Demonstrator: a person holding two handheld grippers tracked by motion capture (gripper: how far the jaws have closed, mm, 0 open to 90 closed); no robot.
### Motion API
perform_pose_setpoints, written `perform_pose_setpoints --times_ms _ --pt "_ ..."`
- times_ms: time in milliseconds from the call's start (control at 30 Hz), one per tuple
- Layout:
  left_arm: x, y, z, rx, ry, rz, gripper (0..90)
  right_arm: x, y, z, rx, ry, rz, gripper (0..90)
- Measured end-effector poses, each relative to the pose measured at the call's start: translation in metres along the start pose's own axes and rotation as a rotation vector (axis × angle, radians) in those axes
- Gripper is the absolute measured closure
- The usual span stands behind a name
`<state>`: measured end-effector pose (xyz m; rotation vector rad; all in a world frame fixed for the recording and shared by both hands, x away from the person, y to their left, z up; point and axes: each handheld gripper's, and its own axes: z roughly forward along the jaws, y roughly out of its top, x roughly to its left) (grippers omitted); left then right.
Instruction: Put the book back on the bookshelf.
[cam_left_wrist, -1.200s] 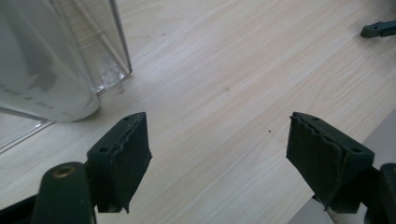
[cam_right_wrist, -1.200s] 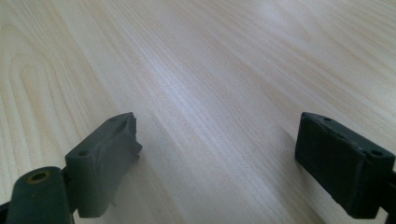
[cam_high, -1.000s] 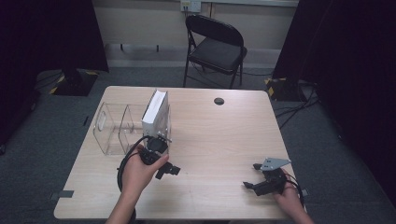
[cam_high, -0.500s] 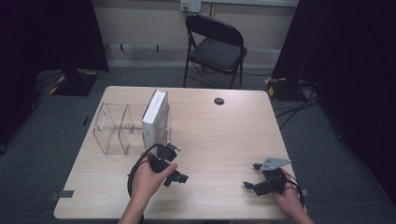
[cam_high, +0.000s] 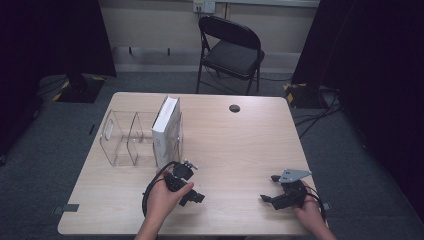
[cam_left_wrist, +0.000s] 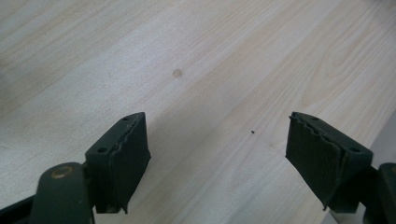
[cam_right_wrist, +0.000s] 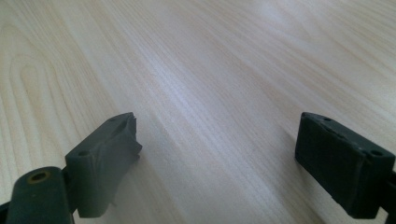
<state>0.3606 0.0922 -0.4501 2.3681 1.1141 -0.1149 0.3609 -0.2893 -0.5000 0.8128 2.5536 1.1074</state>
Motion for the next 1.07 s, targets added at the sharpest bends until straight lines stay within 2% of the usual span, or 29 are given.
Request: perform_pose_setpoints --times_ms 167,200,267,333,633,700,833,933,1067 --pt "-0.001 -0.003 0.006 0.004 0.014 0.015 19.0 0.0 0.0 0.0 0.0 0.0 0.0 12.1" --pt "-0.001 -0.003 0.007 0.008 0.019 0.029 18.0 0.0 0.0 0.0 0.0 0.0 0.0 12.2" --pt "-0.002 -0.004 0.011 0.004 0.013 0.019 18.0 0.0 0.0 0.0 0.0 0.0 0.0 12.2" --pt "-0.001 -0.005 0.013 0.009 0.012 0.032 18.0 0.0 0.0 0.0 0.0 0.0 0.0 12.2" --pt "-0.001 -0.008 0.018 -0.011 0.017 0.034 16.0 0.0 0.0 0.0 0.0 0.0 0.0 12.2" --pt "-0.002 -0.009 0.019 -0.013 0.024 0.042 15.4 0.0 0.0 0.0 0.0 0.0 0.0 12.2" --pt "-0.004 -0.011 0.02 -0.012 0.03 0.09 12.9 0.0 0.0 0.0 0.0 0.0 0.0 12.2" --pt "-0.005 -0.011 0.022 -0.019 0.016 0.099 7.6 0.0 0.0 0.0 0.0 0.0 0.0 12.2" --pt "-0.007 -0.012 0.023 -0.023 0.017 0.1 5.7 0.0 0.0 0.0 0.0 0.0 0.0 12.2"
